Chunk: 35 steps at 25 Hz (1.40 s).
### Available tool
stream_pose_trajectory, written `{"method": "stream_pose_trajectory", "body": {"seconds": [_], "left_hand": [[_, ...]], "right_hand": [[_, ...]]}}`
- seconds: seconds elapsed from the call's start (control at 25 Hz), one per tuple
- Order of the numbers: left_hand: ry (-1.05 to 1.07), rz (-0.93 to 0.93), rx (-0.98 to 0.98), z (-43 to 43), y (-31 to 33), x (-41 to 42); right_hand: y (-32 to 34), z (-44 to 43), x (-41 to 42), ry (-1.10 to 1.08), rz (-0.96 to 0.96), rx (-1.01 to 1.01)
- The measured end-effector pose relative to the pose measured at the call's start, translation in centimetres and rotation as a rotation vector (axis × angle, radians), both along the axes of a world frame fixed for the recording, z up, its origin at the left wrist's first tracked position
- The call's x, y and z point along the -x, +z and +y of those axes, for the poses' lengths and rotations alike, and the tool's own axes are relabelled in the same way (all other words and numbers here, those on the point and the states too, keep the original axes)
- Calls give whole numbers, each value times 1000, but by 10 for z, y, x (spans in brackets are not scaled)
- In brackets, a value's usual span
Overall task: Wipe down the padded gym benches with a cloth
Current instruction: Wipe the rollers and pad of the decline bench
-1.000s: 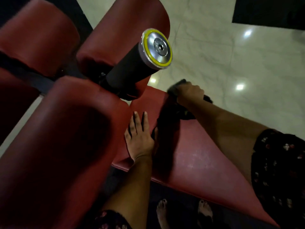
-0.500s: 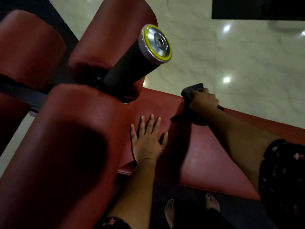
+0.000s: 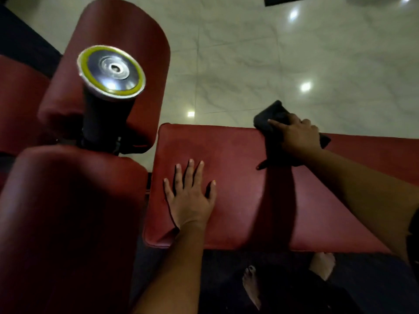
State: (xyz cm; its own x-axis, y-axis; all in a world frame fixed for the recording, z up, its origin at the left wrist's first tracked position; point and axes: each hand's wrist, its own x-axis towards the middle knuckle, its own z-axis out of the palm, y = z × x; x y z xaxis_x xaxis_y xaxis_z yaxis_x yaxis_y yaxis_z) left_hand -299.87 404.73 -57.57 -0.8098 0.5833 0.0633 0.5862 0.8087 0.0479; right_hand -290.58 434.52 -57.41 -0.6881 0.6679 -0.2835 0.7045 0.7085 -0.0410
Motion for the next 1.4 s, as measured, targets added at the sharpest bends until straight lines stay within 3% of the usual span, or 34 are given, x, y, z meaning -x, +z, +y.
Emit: {"method": "stream_pose_trajectory", "body": {"seconds": [0.16,0.36,0.48,0.64,0.72,0.84,0.96,1.04,1.2,1.28,1.4], "left_hand": [[13,18,6,0,0,-2],[15,14,26,2,7,-2],[-31,84,20,2,13,-4],[185,-12,24,87,21,-2],[-46,-116,106,149,9,-15],[-397,-203,320,229,-28,-72],[-289,-209,241,258,-55,-121],[-257,-150,198,257,-61,-125],[-293,-59,172,257,-64,-127],[-284,-32,153,259,-64,-130],[-280,-40,143,259,-65,-129]], "right_hand": [[5,6,27,-180,-14,131],[-3,34,15,73,206,451],[-15,77,-44,32,104,326],[-34,114,-114,-264,-61,126],[-37,115,-114,-325,-113,130],[-37,108,-110,-109,-33,121],[-43,139,-149,136,32,138],[-51,161,-184,94,-18,84],[-53,163,-192,-283,-174,64],[-46,143,-163,-208,-197,65],[-45,134,-157,15,-48,148]]}}
